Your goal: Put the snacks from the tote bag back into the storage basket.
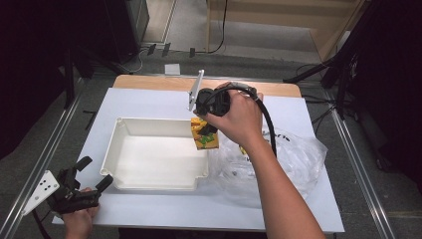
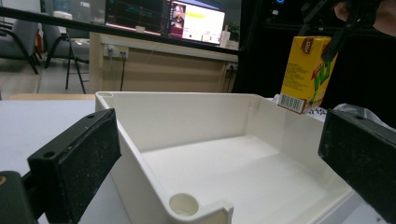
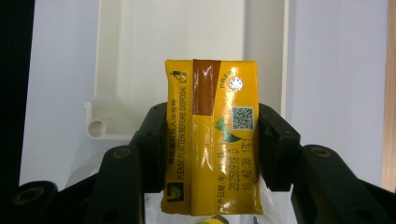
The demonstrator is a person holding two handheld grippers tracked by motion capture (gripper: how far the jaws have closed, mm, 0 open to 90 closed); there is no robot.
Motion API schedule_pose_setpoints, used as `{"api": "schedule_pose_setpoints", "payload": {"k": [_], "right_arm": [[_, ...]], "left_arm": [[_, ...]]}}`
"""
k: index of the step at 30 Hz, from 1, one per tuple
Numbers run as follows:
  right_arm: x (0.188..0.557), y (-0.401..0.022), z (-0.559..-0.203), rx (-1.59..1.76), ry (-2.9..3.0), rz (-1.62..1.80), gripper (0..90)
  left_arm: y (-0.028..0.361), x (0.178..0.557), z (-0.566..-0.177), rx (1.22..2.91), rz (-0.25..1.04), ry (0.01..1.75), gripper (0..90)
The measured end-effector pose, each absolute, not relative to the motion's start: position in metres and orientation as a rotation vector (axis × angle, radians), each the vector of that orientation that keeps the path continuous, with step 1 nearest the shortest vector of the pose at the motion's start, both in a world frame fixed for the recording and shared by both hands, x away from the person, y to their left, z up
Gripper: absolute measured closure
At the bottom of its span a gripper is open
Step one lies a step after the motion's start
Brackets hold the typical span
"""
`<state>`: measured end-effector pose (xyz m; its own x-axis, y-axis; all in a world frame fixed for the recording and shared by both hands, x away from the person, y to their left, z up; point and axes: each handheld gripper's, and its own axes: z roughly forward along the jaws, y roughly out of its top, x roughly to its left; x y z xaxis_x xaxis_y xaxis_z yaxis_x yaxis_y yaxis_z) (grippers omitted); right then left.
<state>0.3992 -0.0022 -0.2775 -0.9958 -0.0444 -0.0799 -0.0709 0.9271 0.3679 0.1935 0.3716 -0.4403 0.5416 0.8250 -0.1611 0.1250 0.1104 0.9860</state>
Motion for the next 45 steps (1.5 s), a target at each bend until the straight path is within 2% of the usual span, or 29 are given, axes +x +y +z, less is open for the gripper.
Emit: {"api": "schedule_pose_setpoints", "payload": {"k": [45], "right_arm": [[0.4,0.031,-0.29,-0.114,3.035,0.603,54.1]], "left_arm": [[0.368,0.194,-0.44,1.411,0.642,0.892,0.0]]}}
